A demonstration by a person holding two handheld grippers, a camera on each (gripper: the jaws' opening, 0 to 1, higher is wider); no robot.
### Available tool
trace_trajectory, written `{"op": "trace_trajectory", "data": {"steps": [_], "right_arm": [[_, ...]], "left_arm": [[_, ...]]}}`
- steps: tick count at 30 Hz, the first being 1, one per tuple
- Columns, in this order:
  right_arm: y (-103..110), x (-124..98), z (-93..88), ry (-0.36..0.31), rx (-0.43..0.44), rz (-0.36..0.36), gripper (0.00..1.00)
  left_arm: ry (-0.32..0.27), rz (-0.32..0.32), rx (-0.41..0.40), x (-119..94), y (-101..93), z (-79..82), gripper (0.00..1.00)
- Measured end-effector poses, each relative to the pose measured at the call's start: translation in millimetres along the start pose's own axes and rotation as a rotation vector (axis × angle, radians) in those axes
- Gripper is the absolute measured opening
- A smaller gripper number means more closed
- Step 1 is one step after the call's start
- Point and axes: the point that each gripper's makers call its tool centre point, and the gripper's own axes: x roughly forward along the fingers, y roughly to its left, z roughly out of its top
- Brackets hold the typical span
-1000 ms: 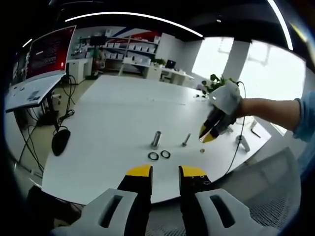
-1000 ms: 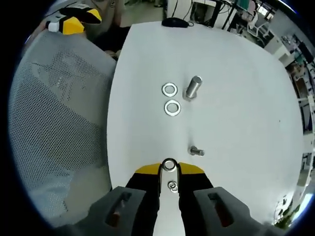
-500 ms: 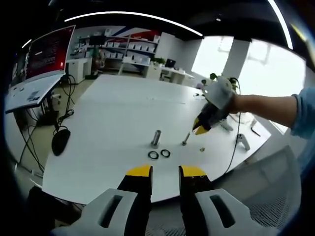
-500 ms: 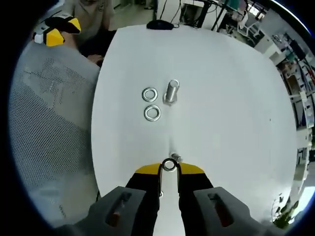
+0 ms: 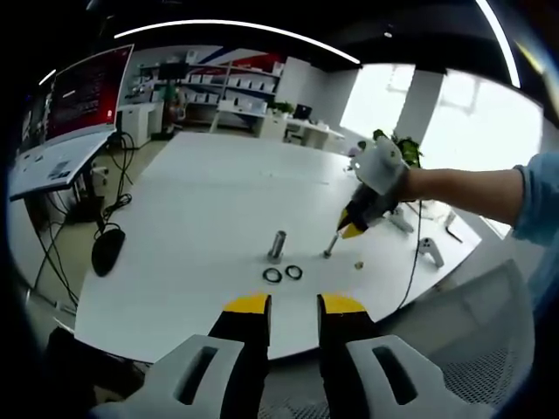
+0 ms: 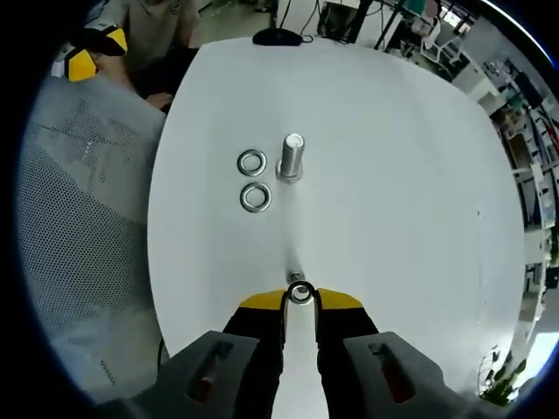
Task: Place the washer onto the threaded stud by aligning its center hole with the stud, sliding it down to the base, and recovering from edge contact or off-axis alignment until the washer reaches the visible bottom stop.
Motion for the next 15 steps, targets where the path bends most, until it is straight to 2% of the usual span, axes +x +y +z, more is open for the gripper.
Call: {"op": "trace_trajectory", "data": {"steps": [15], "right_arm": [[-4, 16, -3.2, 0.011, 0.02, 0.011, 0.14]], "left_arm": [[0.001, 0.004, -0.003, 0, 0.4, -0.4, 0.19]]}}
